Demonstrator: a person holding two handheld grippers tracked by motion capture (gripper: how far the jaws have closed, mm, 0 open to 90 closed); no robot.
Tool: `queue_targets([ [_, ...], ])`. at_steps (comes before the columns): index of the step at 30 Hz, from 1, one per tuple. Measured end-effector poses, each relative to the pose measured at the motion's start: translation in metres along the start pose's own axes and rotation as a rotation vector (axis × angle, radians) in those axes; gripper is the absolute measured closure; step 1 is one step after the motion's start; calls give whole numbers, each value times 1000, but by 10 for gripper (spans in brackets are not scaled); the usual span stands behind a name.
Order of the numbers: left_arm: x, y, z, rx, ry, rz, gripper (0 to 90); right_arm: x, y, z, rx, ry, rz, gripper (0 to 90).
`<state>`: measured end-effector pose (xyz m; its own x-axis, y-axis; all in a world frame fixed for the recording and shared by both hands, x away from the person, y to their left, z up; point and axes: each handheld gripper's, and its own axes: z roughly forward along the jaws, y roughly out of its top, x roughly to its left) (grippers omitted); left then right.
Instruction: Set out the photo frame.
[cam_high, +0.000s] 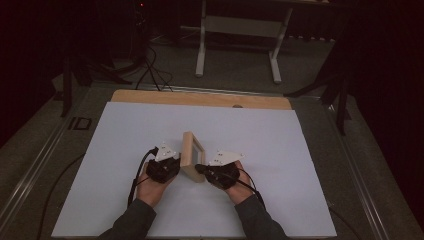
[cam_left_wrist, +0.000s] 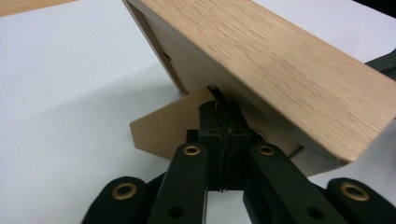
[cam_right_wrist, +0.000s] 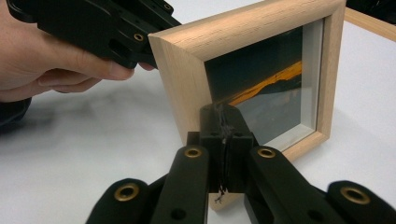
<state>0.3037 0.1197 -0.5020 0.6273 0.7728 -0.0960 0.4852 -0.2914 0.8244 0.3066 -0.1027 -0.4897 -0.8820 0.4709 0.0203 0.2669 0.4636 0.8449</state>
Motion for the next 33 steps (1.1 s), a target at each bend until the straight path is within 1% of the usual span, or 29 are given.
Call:
queue_targets([
  [5, 5, 0, -4, -14, -1, -11, 783, -1, 0, 0, 1, -10, 1, 807],
  [8, 9, 1, -8, -24, 5, -31, 753, -3, -1, -1, 1, -16, 6, 758],
  [10, 11, 1, -10, -28, 11, -42, 718, -3, -1, -1, 2, -24, 4, 728],
  [13, 16, 2, -14, -39, 21, -69, 659, -5, 0, -2, -2, -30, 7, 671],
  [18, 22, 4, -22, -59, 26, -106, 613, -9, -1, -4, -7, -47, 25, 590],
  [20, 23, 5, -25, -61, 26, -116, 593, -10, -1, -5, -6, -53, 31, 576],
  [22, 22, 7, -28, -64, 26, -116, 581, -12, -1, -6, -8, -61, 41, 569],
  [28, 20, 13, -36, -93, 12, -119, 542, -15, -1, -9, -15, -70, 51, 561],
  [33, 19, 17, -44, -113, 16, -133, 514, -17, -1, -10, -14, -76, 54, 555],
])
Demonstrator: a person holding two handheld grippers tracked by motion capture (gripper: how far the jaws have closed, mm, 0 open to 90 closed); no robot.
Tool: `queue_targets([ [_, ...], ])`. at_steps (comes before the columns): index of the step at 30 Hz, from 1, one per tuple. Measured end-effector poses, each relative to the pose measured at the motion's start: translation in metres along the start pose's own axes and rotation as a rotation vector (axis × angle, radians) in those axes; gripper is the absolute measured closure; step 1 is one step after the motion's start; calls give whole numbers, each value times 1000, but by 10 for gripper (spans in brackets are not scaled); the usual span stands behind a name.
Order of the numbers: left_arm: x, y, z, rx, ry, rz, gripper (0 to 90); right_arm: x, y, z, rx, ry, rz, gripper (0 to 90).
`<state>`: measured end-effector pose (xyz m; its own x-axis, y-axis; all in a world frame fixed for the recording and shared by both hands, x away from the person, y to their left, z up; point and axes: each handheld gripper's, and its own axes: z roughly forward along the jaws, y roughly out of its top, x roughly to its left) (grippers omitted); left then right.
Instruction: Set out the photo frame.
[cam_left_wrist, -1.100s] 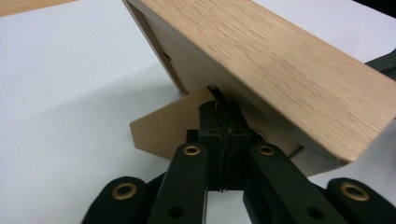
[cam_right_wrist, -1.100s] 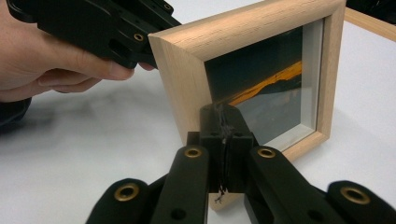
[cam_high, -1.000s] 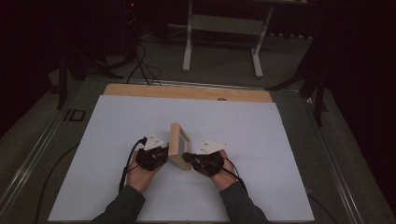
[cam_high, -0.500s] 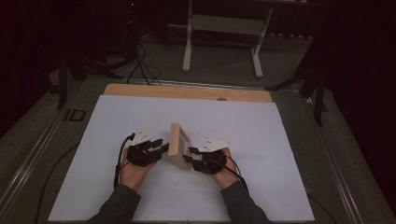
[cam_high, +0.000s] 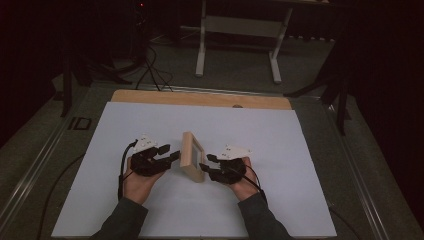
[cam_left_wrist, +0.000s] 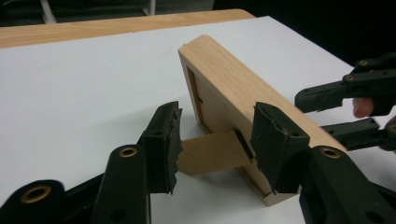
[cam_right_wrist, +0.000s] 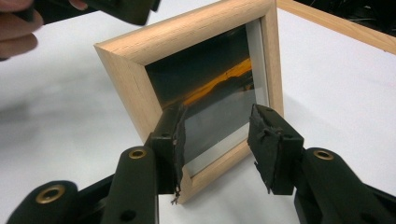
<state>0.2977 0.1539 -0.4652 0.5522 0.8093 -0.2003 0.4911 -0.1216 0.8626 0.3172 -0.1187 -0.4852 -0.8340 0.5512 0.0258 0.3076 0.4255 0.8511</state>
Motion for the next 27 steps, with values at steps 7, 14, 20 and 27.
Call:
queue_targets([
  [7, -9, 7, -7, -11, 12, 6, 441, -1, 0, -1, 1, -14, -6, 551],
  [14, -15, 11, -11, -33, 9, -34, 368, -1, 1, -2, 0, -16, 2, 551],
  [20, -22, 13, -10, -31, -8, -28, 337, -3, 1, -3, -2, -18, 2, 549],
  [27, -31, 10, -1, -4, 1, -17, 293, -4, 1, -4, -5, -22, 3, 545],
])
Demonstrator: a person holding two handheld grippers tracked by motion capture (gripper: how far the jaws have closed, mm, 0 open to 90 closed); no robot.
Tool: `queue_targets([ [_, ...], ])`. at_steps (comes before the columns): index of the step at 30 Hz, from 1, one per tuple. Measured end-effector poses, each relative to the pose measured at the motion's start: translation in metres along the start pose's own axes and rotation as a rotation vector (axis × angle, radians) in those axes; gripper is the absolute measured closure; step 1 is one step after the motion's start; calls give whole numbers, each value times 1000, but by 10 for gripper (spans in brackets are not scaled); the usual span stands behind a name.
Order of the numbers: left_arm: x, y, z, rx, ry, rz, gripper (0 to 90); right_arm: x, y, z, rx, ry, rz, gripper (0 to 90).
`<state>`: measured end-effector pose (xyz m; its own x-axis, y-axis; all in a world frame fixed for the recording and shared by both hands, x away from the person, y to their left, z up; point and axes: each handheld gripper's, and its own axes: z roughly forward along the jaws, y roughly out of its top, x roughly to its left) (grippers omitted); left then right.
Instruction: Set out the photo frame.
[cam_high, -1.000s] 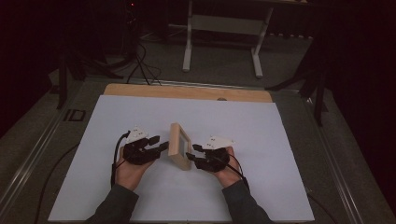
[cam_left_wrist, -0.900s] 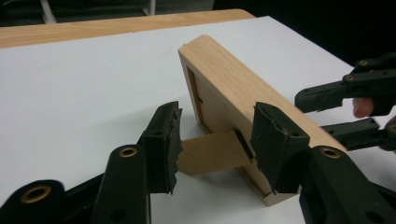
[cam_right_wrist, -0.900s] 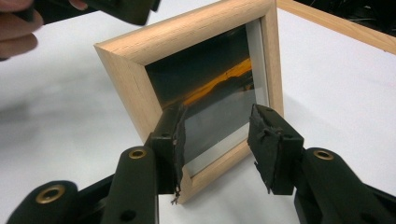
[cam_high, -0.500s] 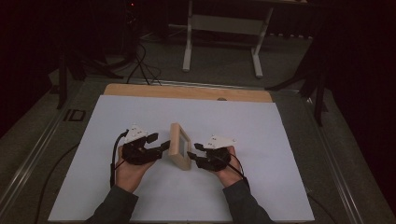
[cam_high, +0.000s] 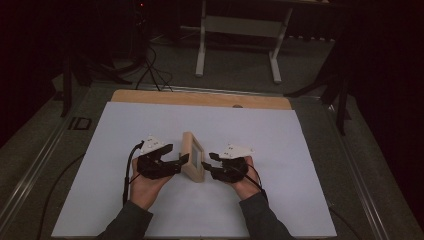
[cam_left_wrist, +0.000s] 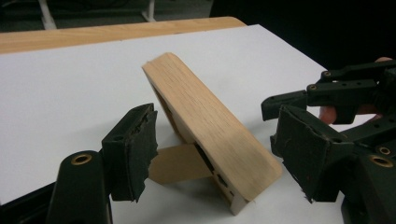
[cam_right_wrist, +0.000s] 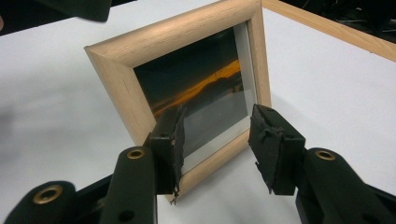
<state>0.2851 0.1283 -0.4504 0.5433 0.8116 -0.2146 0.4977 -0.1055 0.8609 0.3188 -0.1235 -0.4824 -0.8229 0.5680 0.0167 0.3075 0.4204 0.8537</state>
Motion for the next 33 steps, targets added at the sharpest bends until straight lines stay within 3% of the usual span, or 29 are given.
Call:
queue_targets([
  [9, -8, -3, 8, 22, -8, 12, 268, -2, 0, -1, 2, -7, 5, 539],
  [23, -12, -10, 22, 80, 18, 14, 261, -2, 0, -2, 8, -19, -4, 537],
  [33, -10, -12, 25, 96, -5, -4, 366, -2, 0, -2, 6, -20, -4, 534],
])
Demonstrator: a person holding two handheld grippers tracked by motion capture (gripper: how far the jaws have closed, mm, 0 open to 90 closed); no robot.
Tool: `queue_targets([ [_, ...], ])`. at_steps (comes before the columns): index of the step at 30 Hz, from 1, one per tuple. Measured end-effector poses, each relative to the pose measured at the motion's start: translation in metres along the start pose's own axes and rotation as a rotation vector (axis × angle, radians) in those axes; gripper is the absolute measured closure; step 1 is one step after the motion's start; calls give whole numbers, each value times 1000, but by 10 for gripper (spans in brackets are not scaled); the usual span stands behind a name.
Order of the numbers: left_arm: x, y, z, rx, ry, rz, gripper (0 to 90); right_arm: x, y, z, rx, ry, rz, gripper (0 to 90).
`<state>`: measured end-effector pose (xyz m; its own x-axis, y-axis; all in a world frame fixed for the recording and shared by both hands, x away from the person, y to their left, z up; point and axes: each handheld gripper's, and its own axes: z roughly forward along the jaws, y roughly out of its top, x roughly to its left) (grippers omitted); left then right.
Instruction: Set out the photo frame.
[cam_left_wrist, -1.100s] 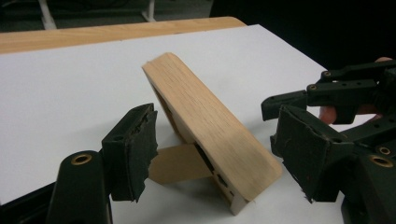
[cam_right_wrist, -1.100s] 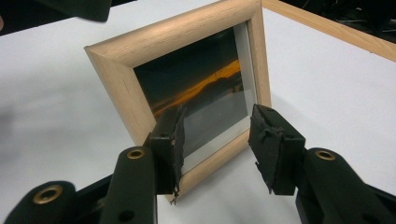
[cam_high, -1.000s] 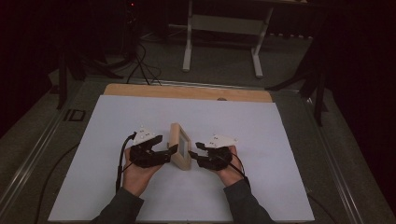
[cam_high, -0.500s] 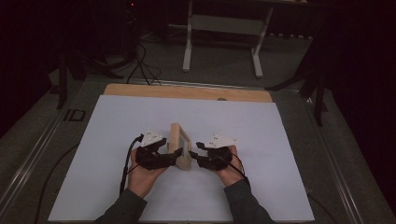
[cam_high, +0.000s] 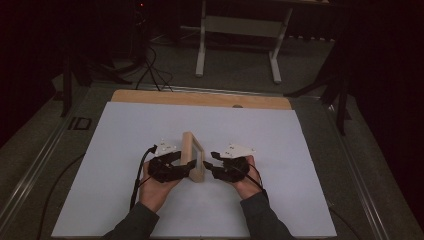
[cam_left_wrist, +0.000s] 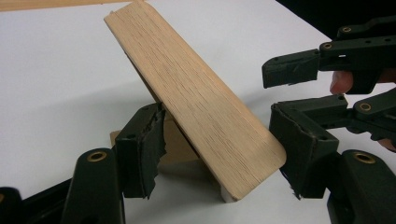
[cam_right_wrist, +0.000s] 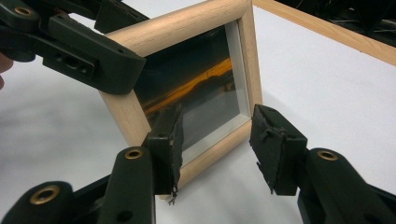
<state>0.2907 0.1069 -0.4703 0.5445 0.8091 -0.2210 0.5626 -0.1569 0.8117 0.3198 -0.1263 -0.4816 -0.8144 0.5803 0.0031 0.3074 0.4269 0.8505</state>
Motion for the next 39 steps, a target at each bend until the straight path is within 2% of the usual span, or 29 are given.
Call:
queue_targets([
  [13, 1, 0, 0, 12, -22, -27, 409, -2, 0, -2, -8, -3, 3, 532],
  [24, 1, 0, -1, 16, -17, -36, 459, -9, 2, -10, -35, -20, 23, 530],
  [31, -1, 0, -2, 10, -13, -38, 523, -11, 4, -14, -47, -27, 28, 529],
  [39, -5, 0, -2, 5, -13, -12, 574, -14, 7, -21, -72, -42, 38, 530],
])
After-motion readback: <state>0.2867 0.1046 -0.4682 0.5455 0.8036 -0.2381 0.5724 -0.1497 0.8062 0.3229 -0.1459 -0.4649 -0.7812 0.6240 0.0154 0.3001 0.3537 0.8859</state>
